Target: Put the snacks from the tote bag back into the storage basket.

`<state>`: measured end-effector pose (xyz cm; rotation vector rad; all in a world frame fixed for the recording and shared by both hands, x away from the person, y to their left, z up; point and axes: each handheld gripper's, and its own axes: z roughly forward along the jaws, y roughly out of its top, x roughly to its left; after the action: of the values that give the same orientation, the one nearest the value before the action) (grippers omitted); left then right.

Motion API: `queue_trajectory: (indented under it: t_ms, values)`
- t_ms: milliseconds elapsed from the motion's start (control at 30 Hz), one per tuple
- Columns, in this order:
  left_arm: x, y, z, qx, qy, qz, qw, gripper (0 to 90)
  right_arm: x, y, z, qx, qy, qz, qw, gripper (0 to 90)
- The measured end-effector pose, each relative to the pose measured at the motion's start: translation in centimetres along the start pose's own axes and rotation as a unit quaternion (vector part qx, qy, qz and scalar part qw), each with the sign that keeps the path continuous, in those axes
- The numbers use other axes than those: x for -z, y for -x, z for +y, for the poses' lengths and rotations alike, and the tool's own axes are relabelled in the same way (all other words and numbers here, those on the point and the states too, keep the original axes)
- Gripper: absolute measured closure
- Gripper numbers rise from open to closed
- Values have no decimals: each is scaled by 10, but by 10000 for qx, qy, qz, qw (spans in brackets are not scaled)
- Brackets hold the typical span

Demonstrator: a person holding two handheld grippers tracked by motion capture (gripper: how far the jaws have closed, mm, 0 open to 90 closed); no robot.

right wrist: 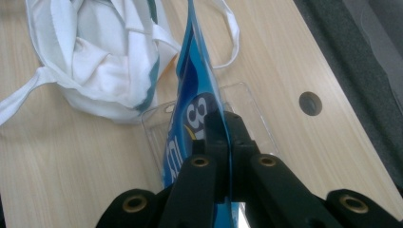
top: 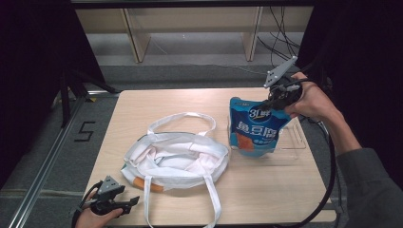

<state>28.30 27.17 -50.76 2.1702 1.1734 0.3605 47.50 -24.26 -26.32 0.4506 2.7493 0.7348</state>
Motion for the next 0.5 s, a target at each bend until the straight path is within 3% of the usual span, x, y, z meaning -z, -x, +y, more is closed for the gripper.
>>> queue_trajectory:
  t_ms: [200,267,333,500]
  values:
    - [0,1,0,2,-7,-1,10000,282,-8,2,-6,-30,68,36,10000,900]
    - [-2,1,-1,58,77,-26,10000,282,-8,1,-9,-167,45,44,9998,900]
    - [-2,1,0,40,-21,-13,10000,282,-7,1,-11,-217,93,42,9997,900]
    - [-2,1,0,45,-5,-10,10000,281,-7,1,-12,-255,134,33,9996,870]
